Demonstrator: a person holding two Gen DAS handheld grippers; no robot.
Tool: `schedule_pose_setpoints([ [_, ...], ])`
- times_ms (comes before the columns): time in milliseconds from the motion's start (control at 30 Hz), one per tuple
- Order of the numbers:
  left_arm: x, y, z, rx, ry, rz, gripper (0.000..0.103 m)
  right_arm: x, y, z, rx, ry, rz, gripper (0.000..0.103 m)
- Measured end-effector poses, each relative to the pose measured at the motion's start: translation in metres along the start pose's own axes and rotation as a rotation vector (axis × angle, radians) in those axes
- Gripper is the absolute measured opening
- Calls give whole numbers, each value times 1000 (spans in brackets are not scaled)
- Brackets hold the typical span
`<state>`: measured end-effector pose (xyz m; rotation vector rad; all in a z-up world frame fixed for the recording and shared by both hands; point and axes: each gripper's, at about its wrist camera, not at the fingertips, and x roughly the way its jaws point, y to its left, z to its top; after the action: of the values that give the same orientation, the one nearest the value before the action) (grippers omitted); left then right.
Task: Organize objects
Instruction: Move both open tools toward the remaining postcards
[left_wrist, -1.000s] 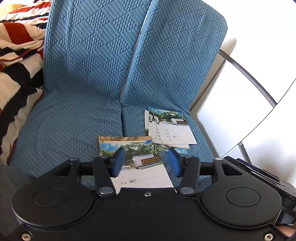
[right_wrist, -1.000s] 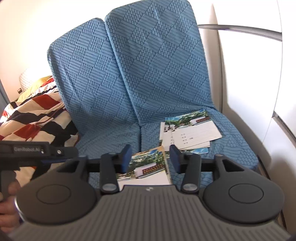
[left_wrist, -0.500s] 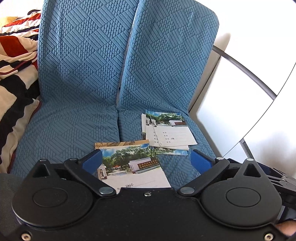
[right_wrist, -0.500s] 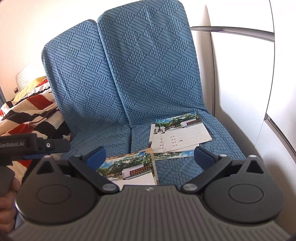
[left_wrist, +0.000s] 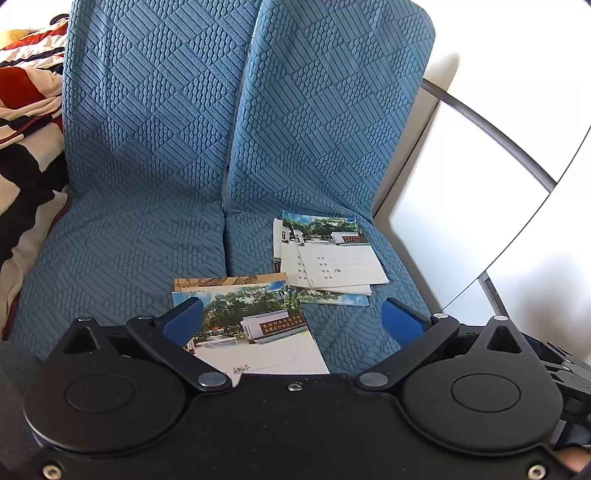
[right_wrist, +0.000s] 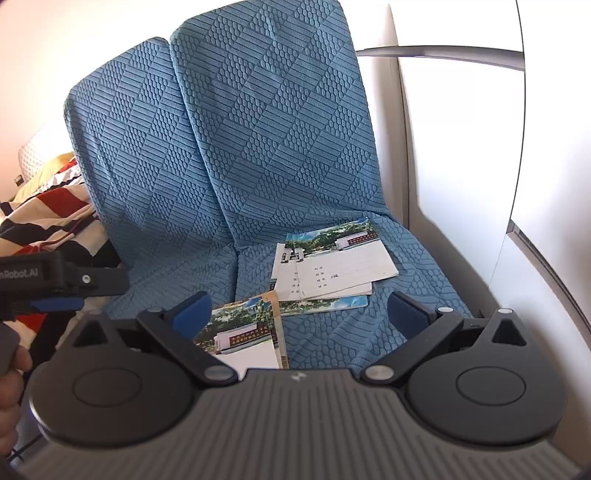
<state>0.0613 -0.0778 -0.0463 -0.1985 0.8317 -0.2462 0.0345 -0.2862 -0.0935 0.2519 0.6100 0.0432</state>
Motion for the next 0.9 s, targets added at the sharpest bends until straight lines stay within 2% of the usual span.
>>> schedule_pose_setpoints([
  [167,9,-8,2,31,4,17,102,6,-7,-1,-2,3,-20,103],
  [900,59,-27,1,36,63,14,102,32,-41,-4,69,30,-63,103],
])
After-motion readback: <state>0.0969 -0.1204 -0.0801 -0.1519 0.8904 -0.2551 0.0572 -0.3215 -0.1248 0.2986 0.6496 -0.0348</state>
